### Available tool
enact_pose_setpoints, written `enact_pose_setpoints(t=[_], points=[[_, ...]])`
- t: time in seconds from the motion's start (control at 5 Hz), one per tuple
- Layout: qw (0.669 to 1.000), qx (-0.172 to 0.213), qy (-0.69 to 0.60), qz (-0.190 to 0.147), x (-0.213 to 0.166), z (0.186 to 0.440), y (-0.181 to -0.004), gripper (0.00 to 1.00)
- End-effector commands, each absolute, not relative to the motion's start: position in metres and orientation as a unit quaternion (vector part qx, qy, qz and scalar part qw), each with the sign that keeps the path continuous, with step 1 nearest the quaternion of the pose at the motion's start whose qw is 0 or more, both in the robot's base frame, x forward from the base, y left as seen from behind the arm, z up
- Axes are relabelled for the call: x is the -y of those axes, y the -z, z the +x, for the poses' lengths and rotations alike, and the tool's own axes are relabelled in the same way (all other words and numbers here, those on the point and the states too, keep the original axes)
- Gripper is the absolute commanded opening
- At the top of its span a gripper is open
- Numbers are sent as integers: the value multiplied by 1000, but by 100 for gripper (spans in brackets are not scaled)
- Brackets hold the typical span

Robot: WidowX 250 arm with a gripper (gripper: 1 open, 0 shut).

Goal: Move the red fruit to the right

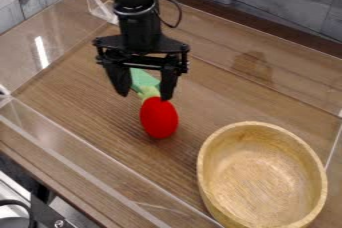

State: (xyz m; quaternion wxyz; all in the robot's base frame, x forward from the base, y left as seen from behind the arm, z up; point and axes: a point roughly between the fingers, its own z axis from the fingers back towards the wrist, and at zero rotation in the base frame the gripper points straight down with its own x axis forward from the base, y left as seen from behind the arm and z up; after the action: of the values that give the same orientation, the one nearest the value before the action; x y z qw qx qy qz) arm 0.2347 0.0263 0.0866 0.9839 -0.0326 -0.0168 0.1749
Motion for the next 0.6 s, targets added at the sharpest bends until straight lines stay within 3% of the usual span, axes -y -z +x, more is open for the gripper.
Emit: enact_pose_setpoints(t=[0.0,0.4], points=[[984,35,-172,-33,-22,246,-88,100],[978,44,-203,-24,-10,243,-79,100]])
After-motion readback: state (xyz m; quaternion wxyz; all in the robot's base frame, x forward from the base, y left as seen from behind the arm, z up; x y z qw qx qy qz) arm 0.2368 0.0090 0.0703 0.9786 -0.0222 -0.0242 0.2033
